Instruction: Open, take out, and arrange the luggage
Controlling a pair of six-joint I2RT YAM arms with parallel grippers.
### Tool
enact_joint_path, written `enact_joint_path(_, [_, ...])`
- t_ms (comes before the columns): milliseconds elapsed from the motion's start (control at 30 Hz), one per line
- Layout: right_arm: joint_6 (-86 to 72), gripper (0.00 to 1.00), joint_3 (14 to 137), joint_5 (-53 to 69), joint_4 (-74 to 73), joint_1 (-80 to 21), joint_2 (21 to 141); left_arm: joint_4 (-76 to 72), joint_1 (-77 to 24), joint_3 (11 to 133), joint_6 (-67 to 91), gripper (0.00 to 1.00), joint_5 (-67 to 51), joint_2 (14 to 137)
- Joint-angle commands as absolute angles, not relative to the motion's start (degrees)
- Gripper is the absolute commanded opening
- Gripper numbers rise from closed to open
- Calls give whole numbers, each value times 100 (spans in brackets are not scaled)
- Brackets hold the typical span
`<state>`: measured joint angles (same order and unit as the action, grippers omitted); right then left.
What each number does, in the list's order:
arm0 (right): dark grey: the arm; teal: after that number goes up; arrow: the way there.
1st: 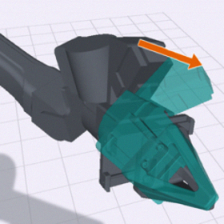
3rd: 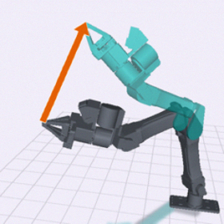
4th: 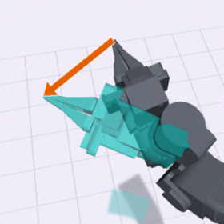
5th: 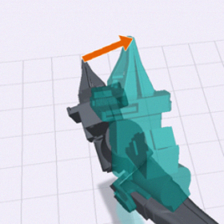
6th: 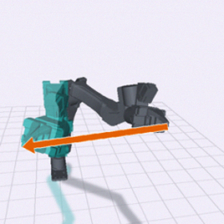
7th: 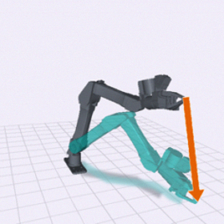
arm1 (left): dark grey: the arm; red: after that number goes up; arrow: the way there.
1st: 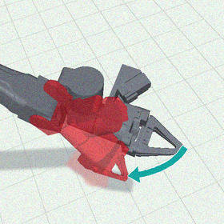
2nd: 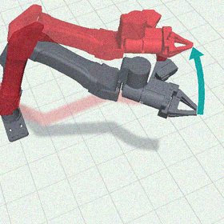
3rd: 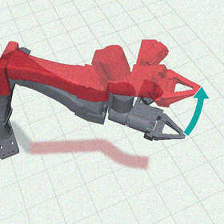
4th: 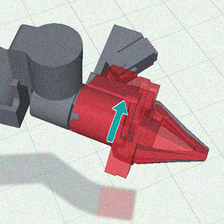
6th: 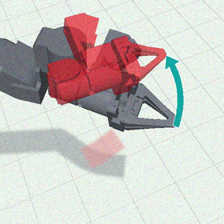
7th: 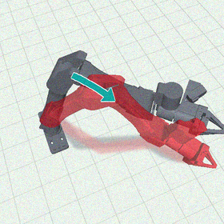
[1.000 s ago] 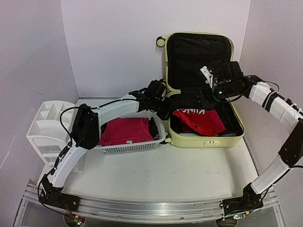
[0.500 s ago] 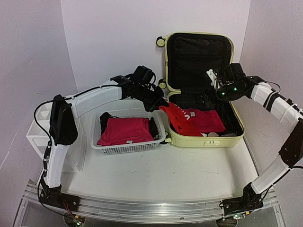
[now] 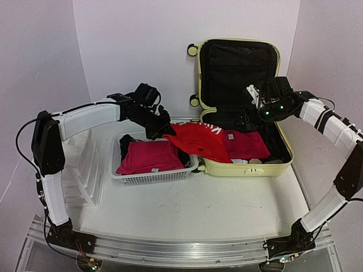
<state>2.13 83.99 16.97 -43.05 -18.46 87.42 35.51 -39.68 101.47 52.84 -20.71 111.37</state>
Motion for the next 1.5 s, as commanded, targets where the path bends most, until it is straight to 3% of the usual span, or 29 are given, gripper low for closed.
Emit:
enact_joint_path(0, [208, 98, 8611, 1893, -4268, -1872, 8823, 3045, -3816, 9515, 4956, 0, -1853, 10246])
enact_joint_path(433, [386, 98, 8661, 1751, -4420, -1866, 8892, 2468, -3489, 7883, 4991, 0, -1610, 9376])
enact_joint_path(867, [431, 98, 8811, 1777, -4526, -1866, 9085, 2741, -3335, 7027, 3587, 0, -1020, 8502])
enact_joint_path(1467, [478, 98, 9058, 1807, -4709, -1864, 9370, 3503, -2948, 7060, 2413, 0, -1127, 8790])
